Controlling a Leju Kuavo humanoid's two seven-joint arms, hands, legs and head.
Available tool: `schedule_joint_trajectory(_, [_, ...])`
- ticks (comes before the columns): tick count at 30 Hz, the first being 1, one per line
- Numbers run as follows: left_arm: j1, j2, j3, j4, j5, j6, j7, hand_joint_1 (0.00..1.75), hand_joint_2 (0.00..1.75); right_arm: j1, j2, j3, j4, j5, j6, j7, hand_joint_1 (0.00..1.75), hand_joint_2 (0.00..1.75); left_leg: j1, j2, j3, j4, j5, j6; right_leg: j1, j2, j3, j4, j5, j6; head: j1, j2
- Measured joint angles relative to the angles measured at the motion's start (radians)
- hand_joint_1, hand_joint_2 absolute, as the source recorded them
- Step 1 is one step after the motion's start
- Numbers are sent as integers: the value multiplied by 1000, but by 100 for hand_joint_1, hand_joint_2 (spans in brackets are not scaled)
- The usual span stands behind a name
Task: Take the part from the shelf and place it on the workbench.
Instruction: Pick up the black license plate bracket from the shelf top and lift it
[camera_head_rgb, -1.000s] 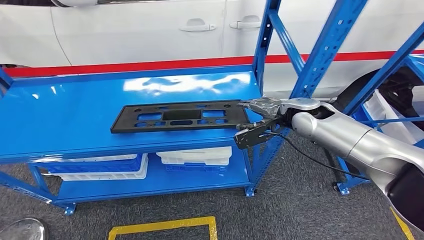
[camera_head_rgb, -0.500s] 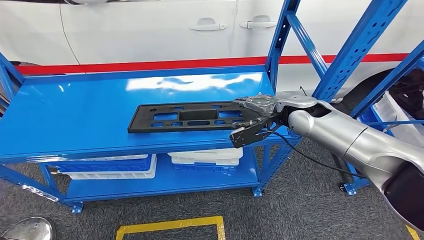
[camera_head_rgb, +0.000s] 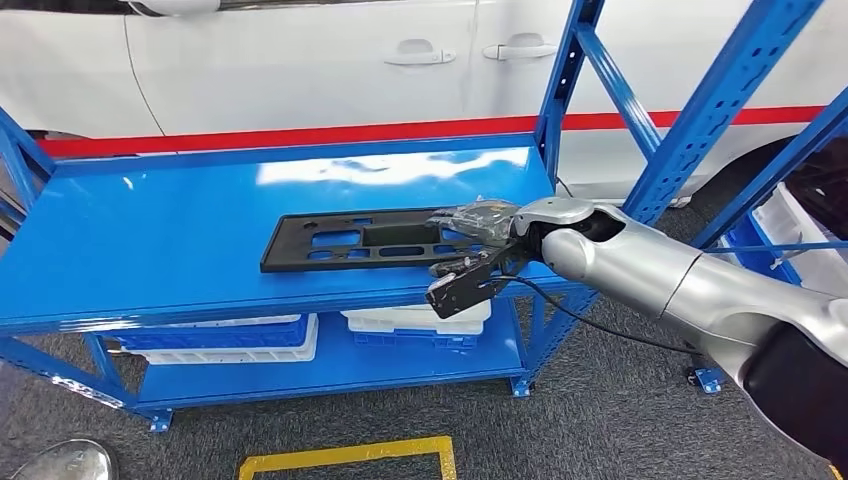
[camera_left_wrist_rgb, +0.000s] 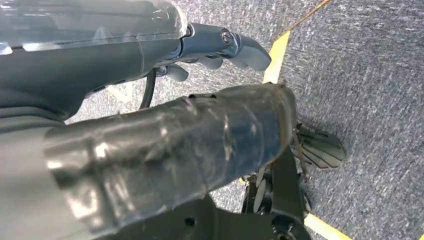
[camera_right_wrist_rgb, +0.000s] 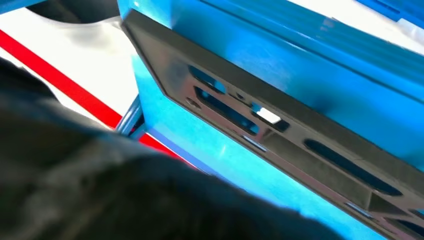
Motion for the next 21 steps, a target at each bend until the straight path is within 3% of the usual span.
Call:
schedule_joint_trajectory(4, [0, 0, 3, 0, -3, 0, 0, 0, 0, -4, -1, 1, -4, -5, -1, 0, 0, 0, -4, -1, 1, -5, 1, 35, -4, 2, -5, 13, -12, 16, 2, 0])
schedule_joint_trajectory(6, [-1, 0, 6, 0, -7, 0, 0, 0, 0, -7, -3, 1, -6, -9, -1, 0, 0, 0, -4, 0, 3, -9, 4, 47, -6, 3, -40, 93, -60, 20, 2, 0])
schedule_joint_trajectory(8, [-1, 0, 8, 0, -10, 1, 1, 0, 0, -6, -4, 3, -7, -12, -1, 0, 0, 0, -9, -1, 3, -9, 3, 55, -6, 5, -101, 220, -114, 20, 2, 0])
schedule_joint_trajectory(9, [-1, 0, 9, 0, -11, 1, 2, 0, 0, -5, -5, 6, -7, -14, -1, 1, 0, 0, -12, -2, 3, -9, 3, 56, -5, 6, -122, 261, -123, 18, 2, 0])
schedule_joint_trajectory(10, [0, 0, 9, 0, -12, 1, 2, 0, 0, -3, -5, 7, -7, -15, -2, 1, 0, 0, -15, -2, 4, -9, 2, 58, -3, 6, -129, 269, -113, 14, 2, 0])
schedule_joint_trajectory(12, [0, -1, 11, 0, -14, 1, 4, 0, 0, -3, -6, 9, -7, -17, -4, 1, 0, 0, -21, -3, 7, -9, 1, 59, 7, 7, -89, 178, -50, -5, 2, 0])
schedule_joint_trajectory(14, [0, -5, 14, 0, -16, 1, 5, 0, 0, -4, -7, 9, -8, -19, -8, 0, 0, 0, -24, -3, 7, -9, 1, 58, 20, 8, -32, 55, -1, -33, 2, 0])
schedule_joint_trajectory(16, [-1, -8, 17, 0, -17, 2, 6, 0, 0, -4, -10, 9, -8, -19, -11, -1, 0, 0, -21, -2, 5, -11, 2, 53, 31, 8, -10, 4, 8, -48, 3, 0])
schedule_joint_trajectory(17, [-1, -8, 17, 0, -18, 3, 7, 0, 0, -4, -11, 9, -7, -20, -12, -2, 0, 0, -21, -1, 5, -13, 3, 49, 33, 8, -9, -4, 9, -49, 4, 0])
schedule_joint_trajectory(19, [-2, -6, 18, 0, -19, 5, 9, 0, 0, -1, -13, 9, -7, -24, -14, -3, 0, 0, -22, 1, 4, -7, -5, 40, 24, 6, 4, -26, 18, -46, 4, 0])
schedule_joint_trajectory(21, [-2, -4, 21, 0, -20, 6, 10, 0, 0, 2, -16, 9, -7, -28, -17, -5, 0, 0, -23, 1, -23, 56, -47, 32, 13, 2, 17, -48, 29, -44, 3, 0])
